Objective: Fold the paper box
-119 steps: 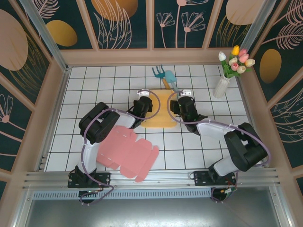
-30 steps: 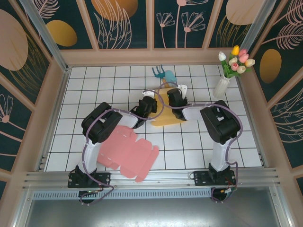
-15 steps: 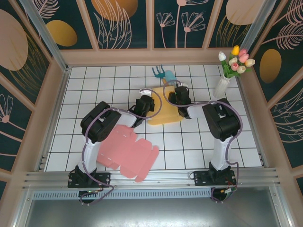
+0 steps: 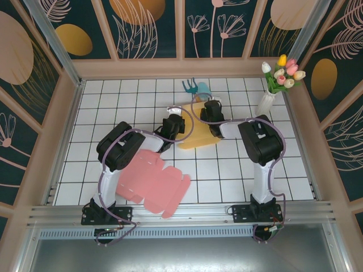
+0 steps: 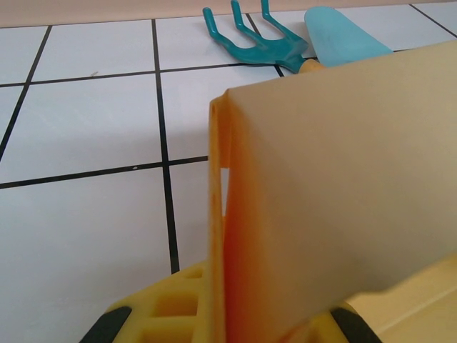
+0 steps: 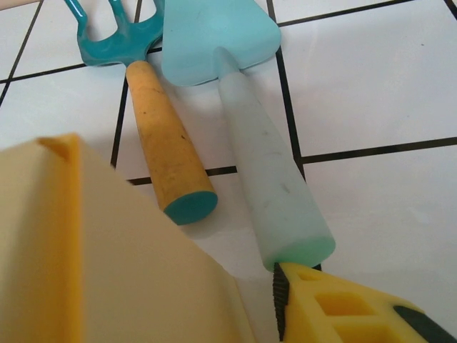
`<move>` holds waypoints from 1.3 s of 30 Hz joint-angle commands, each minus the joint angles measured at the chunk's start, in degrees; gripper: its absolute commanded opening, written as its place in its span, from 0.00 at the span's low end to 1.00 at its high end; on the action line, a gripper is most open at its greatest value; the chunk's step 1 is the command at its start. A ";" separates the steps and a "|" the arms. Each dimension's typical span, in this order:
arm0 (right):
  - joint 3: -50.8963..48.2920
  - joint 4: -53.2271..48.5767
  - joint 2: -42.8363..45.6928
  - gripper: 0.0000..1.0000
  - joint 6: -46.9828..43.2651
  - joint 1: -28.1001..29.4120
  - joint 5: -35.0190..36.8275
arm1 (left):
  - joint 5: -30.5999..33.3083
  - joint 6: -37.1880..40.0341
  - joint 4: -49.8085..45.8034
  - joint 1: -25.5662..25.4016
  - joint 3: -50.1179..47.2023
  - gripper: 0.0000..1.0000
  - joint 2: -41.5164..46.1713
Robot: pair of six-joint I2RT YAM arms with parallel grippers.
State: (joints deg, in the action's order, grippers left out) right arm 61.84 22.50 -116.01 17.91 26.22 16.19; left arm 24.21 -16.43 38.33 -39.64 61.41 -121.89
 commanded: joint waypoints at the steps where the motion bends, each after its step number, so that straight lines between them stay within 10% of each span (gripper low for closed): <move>1: 1.45 -7.82 -3.79 0.33 0.08 -2.66 18.91 | 2.22 -1.35 -4.51 0.88 -0.99 0.00 -0.01; 14: -0.23 -13.52 0.64 0.30 6.28 -3.22 31.88 | 1.40 -2.78 -7.12 1.85 0.56 0.00 -0.55; 23: -10.57 5.59 8.77 0.43 -3.19 -0.47 3.76 | 0.47 -2.35 -7.03 1.89 0.82 0.00 -0.72; 39: -28.47 -9.65 45.43 0.57 -0.77 7.61 3.85 | -7.79 1.65 -7.18 1.85 1.28 0.00 0.29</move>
State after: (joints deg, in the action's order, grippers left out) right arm 35.51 18.98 -78.72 15.59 33.56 18.48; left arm 20.78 -16.82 35.70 -38.24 63.53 -122.21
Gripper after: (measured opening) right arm 0.570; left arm 0.106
